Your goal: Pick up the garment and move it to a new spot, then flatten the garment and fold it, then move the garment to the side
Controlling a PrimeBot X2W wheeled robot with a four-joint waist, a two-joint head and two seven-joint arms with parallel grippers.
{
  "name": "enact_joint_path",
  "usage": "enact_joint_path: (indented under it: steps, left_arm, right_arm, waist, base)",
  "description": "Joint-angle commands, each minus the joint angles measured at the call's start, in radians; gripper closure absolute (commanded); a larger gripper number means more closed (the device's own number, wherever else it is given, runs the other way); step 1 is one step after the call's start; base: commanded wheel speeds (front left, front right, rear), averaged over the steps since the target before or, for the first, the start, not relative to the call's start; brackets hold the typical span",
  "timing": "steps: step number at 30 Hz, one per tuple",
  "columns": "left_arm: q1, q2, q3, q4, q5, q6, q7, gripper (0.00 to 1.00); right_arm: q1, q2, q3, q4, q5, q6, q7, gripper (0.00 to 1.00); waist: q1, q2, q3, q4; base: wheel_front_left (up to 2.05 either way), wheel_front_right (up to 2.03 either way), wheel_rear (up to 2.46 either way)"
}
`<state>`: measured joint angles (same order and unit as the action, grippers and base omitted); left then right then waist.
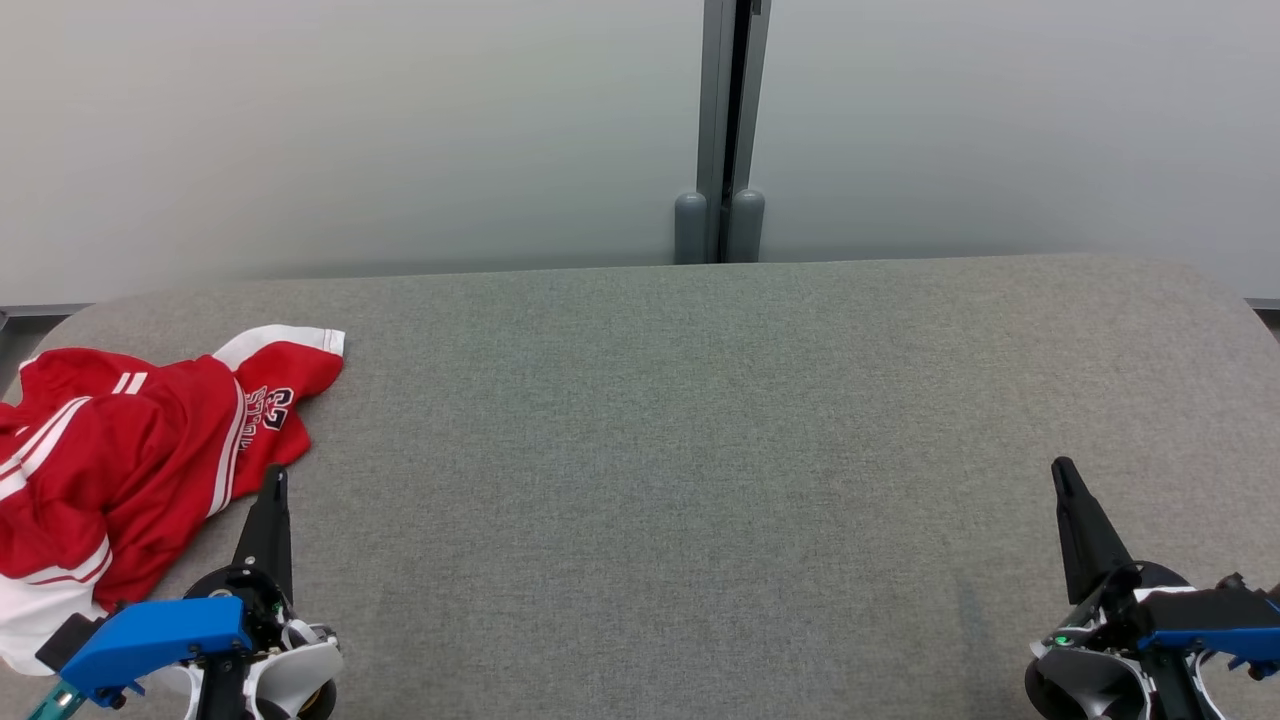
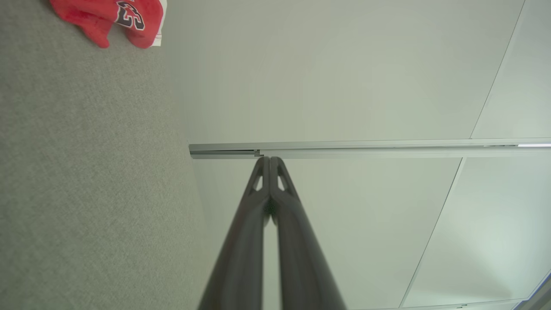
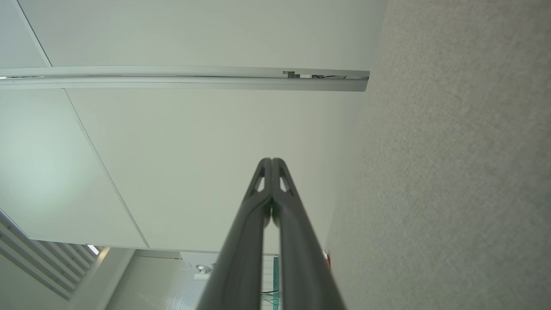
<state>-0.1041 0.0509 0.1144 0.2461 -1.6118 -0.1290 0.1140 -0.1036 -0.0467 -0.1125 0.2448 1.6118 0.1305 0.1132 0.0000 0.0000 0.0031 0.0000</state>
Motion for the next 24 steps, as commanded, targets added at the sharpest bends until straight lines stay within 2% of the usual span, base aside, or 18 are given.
enact_joint_path:
  steps: [1,21,22,24]
  left_arm:
    - [-0.010,-0.002,0.001,-0.004,-0.002,-0.004,0.003,1.00]
    - [-0.010,-0.002,0.001,-0.004,-0.002,-0.004,0.003,1.00]
    - [0.000,0.000,0.000,0.001,0.000,0.000,0.000,0.00]
    - [0.003,-0.001,-0.001,0.005,0.001,0.000,-0.002,0.00]
  right_arm:
    - [-0.011,-0.007,-0.002,0.001,0.002,0.000,0.002,1.00]
    - [-0.011,-0.007,-0.002,0.001,0.002,0.000,0.002,1.00]
    - [0.000,0.000,0.000,0.000,0.000,0.000,0.000,0.00]
    - [0.004,0.002,0.002,0.004,0.000,0.000,-0.001,0.00]
  waist:
    - [0.0000,0.0000,0.000,0.000]
    - [0.0000,0.0000,0.000,0.000]
    - [0.0000,0.0000,0.000,0.000]
    - [0.0000,0.0000,0.000,0.000]
  base:
    - [0.00,0.00,0.00]
    - [0.00,0.00,0.00]
    - [0.00,0.00,0.00]
    - [0.00,0.00,0.00]
